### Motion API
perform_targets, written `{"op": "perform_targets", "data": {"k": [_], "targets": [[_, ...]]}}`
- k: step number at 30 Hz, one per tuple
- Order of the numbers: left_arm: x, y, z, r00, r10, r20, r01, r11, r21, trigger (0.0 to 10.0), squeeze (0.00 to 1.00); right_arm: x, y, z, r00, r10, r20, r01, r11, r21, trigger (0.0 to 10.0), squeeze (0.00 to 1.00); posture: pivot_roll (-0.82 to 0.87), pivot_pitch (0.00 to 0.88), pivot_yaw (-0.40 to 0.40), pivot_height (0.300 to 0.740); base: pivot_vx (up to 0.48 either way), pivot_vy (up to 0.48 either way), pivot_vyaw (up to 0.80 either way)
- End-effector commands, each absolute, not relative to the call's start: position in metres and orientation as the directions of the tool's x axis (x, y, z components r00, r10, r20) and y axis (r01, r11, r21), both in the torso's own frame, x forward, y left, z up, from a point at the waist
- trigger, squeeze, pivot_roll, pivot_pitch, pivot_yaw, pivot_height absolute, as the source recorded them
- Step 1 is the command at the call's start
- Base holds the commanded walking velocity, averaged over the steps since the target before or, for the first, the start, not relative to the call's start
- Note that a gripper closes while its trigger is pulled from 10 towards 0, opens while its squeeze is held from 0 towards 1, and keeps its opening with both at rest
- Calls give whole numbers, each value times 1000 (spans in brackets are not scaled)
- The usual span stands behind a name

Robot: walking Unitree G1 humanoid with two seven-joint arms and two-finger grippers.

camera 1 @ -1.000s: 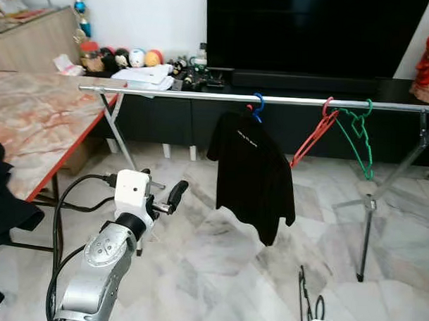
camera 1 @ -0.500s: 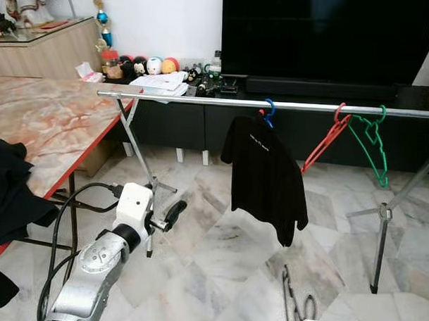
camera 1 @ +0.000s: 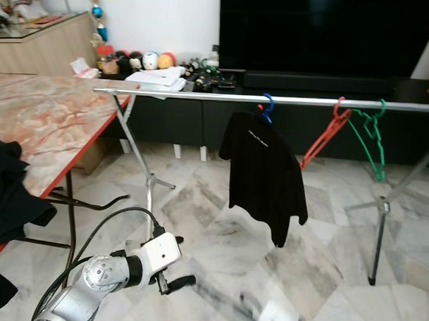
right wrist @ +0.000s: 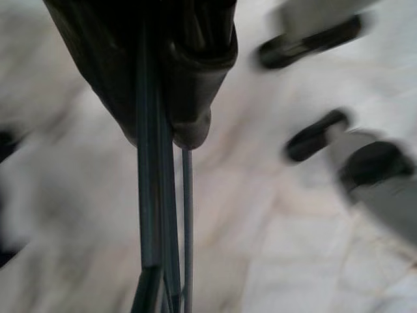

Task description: Hang hanger

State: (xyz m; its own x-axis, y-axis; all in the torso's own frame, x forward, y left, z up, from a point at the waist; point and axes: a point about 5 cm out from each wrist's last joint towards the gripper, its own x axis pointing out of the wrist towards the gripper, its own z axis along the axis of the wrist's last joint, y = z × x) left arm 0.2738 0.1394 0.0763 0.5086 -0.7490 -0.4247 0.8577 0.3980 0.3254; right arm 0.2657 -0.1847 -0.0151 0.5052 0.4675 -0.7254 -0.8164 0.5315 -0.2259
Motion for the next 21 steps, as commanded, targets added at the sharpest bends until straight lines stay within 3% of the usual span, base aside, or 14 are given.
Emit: {"op": "perform_targets", "data": {"k": [1,5,12,15,17,21], "targets": [[273,141,74,472,-756,-453,877,348,331,10000,0,271,-177,-5,459,554,-694,-867,451,-213,10000,0,43,67,50,740,0,0,0],[274,139,72,449,-769,-455,889,333,314,10000,0,278,-179,7,453,602,-657,-878,430,-212,10000,0,35,76,56,740,0,0,0],[279,134,83,429,-811,-399,894,316,318,10000,0,274,-184,19,245,675,-696,-968,215,-132,10000,0,29,86,62,740,0,0,0],[279,131,86,398,-829,-393,907,291,305,10000,0,276,-186,24,254,673,-695,-967,197,-163,10000,0,27,89,64,740,0,0,0],[276,130,84,327,-844,-424,940,247,234,10000,0,282,-181,30,250,685,-685,-968,178,-176,10000,0,22,88,70,740,0,0,0],[274,132,81,297,-833,-467,952,218,215,10000,0,286,-175,35,253,691,-677,-967,156,-203,10000,0,21,87,71,740,0,0,0]]}}
